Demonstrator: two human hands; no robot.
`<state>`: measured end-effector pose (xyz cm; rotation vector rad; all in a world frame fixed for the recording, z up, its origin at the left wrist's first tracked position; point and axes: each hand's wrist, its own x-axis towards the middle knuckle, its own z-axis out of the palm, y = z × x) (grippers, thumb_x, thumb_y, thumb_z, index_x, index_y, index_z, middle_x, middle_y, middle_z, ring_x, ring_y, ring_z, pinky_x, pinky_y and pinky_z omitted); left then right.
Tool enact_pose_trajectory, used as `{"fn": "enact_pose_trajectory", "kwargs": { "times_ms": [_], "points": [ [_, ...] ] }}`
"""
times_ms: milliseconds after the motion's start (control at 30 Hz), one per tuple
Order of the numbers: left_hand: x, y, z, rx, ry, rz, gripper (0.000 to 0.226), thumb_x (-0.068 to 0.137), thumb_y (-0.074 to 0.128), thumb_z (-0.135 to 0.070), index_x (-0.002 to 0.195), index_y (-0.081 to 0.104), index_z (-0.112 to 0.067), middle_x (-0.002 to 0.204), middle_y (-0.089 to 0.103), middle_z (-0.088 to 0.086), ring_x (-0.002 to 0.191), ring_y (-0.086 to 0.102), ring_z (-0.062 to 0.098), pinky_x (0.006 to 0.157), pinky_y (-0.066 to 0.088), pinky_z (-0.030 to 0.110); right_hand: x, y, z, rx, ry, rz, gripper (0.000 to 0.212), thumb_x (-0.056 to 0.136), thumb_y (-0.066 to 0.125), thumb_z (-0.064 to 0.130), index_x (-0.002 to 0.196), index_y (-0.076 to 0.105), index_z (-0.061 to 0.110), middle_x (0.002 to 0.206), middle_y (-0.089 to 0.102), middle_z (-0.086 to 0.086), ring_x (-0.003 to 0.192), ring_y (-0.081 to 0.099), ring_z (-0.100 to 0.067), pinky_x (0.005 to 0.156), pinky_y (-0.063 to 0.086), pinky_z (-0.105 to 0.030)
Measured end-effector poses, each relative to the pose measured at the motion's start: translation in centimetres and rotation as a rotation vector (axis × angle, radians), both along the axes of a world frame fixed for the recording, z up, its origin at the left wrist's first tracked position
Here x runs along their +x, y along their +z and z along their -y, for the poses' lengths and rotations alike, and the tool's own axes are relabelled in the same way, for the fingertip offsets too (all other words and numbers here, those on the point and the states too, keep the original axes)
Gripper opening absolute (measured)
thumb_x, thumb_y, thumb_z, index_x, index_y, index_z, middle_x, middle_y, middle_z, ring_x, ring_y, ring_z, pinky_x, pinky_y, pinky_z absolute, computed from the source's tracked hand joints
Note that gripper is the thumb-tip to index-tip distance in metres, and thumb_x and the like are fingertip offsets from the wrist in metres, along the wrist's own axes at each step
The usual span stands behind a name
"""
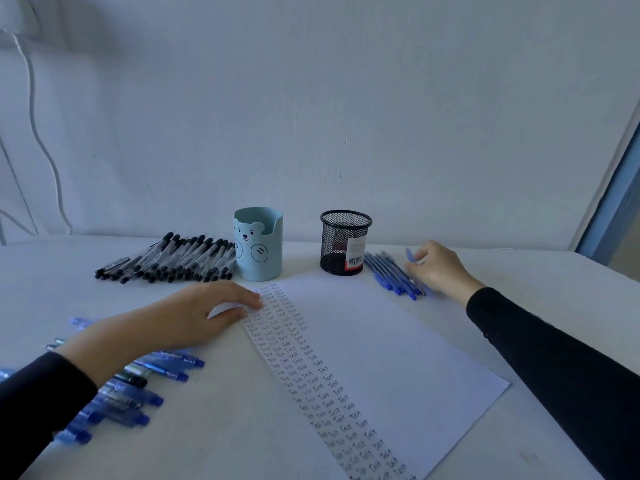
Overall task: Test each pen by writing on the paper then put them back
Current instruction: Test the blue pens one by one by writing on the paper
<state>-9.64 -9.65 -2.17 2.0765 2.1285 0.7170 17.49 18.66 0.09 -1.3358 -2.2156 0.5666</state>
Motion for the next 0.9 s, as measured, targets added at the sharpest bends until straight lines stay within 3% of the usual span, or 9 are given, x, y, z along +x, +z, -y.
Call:
{"fn": "enact_pose_trajectory", "kwargs": {
  "times_ms": [100, 167, 267, 400, 467, 533, 600, 667, 900],
  "points": [
    [0.0, 0.0, -0.1, -0.006, -0.001, -0.008, 0.031, 0.095, 0.058, -0.018, 0.107, 0.061, -0.047, 0.121, 0.057, -0.030, 0.115, 0.046, -0.017, 0.099, 0.028, 0.000, -0.2, -0.5, 0.1, 0.059, 0.009, 0.046, 0.035, 0.097, 0.053, 0.030, 0.084, 0.062, -0.002, 0.072, 0.058, -0.011, 0.076, 0.065, -0.040, 0.064, 0.048, -0.035],
    [0.2, 0.1, 0.0, -0.009, -0.002, -0.011, 0.032, 0.095, 0.057, -0.018, 0.106, 0.061, -0.047, 0.121, 0.057, -0.030, 0.115, 0.045, -0.018, 0.099, 0.028, 0.000, -0.4, -0.3, 0.8, 0.167, 0.004, 0.085, 0.027, 0.099, 0.047, 0.032, 0.095, 0.062, 0.010, 0.086, 0.066, 0.000, 0.067, 0.064, -0.028, 0.066, 0.049, -0.035],
    [0.4, 0.4, 0.1, -0.033, 0.001, 0.003, 0.029, 0.096, 0.056, -0.019, 0.109, 0.062, -0.045, 0.122, 0.057, -0.028, 0.116, 0.046, -0.017, 0.101, 0.030, 0.002, -1.9, 0.8, 2.8, 0.237, 0.166, -0.168, 0.022, 0.098, 0.044, 0.016, 0.108, 0.061, 0.023, 0.094, 0.070, 0.000, 0.065, 0.057, -0.017, 0.065, 0.046, -0.032],
    [0.4, 2.2, 0.6, -0.115, 0.078, 0.083, 0.029, 0.097, 0.053, -0.022, 0.119, 0.062, -0.040, 0.121, 0.060, -0.026, 0.109, 0.056, -0.009, 0.099, 0.038, 0.007, -4.7, 1.7, 7.6, -0.005, 0.493, -0.439, 0.038, 0.099, 0.040, 0.006, 0.106, 0.069, 0.030, 0.087, 0.071, 0.003, 0.067, 0.058, -0.007, 0.068, 0.048, -0.021],
    [-0.1, 3.7, 1.3, -0.130, 0.128, 0.138, 0.030, 0.096, 0.056, -0.020, 0.121, 0.061, -0.037, 0.117, 0.060, -0.025, 0.102, 0.059, -0.009, 0.091, 0.040, 0.002, -5.6, 0.8, 9.7, -0.044, 0.597, -0.391, 0.042, 0.100, 0.042, 0.007, 0.107, 0.071, 0.036, 0.097, 0.072, 0.005, 0.064, 0.053, -0.008, 0.065, 0.044, -0.020],
    [-0.6, 5.1, 2.4, -0.153, 0.159, 0.170, 0.025, 0.092, 0.064, -0.025, 0.112, 0.064, -0.039, 0.110, 0.065, -0.026, 0.096, 0.062, -0.009, 0.092, 0.046, 0.009, -6.1, -0.4, 10.7, -0.035, 0.660, -0.341, 0.041, 0.099, 0.047, 0.008, 0.106, 0.071, 0.041, 0.107, 0.070, 0.011, 0.065, 0.054, -0.003, 0.064, 0.039, -0.018],
    [-0.9, 6.0, 3.6, -0.266, 0.176, 0.155, 0.019, 0.086, 0.070, -0.035, 0.104, 0.071, -0.036, 0.099, 0.070, -0.026, 0.091, 0.064, -0.009, 0.091, 0.049, 0.015, -6.5, -1.5, 11.2, -0.006, 0.699, -0.309, 0.040, 0.096, 0.054, 0.008, 0.103, 0.070, 0.043, 0.114, 0.067, 0.017, 0.096, 0.058, 0.004, 0.077, 0.040, -0.015],
    [-1.2, 6.4, 4.3, -0.378, 0.196, 0.101, 0.019, 0.083, 0.072, -0.040, 0.101, 0.075, -0.034, 0.089, 0.070, -0.030, 0.085, 0.063, -0.010, 0.090, 0.046, 0.016, -6.6, -2.3, 11.4, 0.078, 0.726, -0.241, 0.035, 0.094, 0.058, 0.007, 0.104, 0.072, 0.038, 0.114, 0.065, 0.017, 0.108, 0.054, 0.000, 0.086, 0.037, -0.012],
    [-2.7, 6.6, 5.3, -0.434, 0.266, 0.045, 0.012, 0.076, 0.079, -0.040, 0.087, 0.078, -0.037, 0.089, 0.072, -0.024, 0.089, 0.061, -0.011, 0.091, 0.041, 0.019, -6.6, -2.6, 11.4, 0.153, 0.722, -0.236, 0.030, 0.093, 0.058, 0.004, 0.097, 0.075, 0.028, 0.105, 0.067, 0.010, 0.102, 0.056, -0.008, 0.080, 0.035, -0.006]
  ]
}}
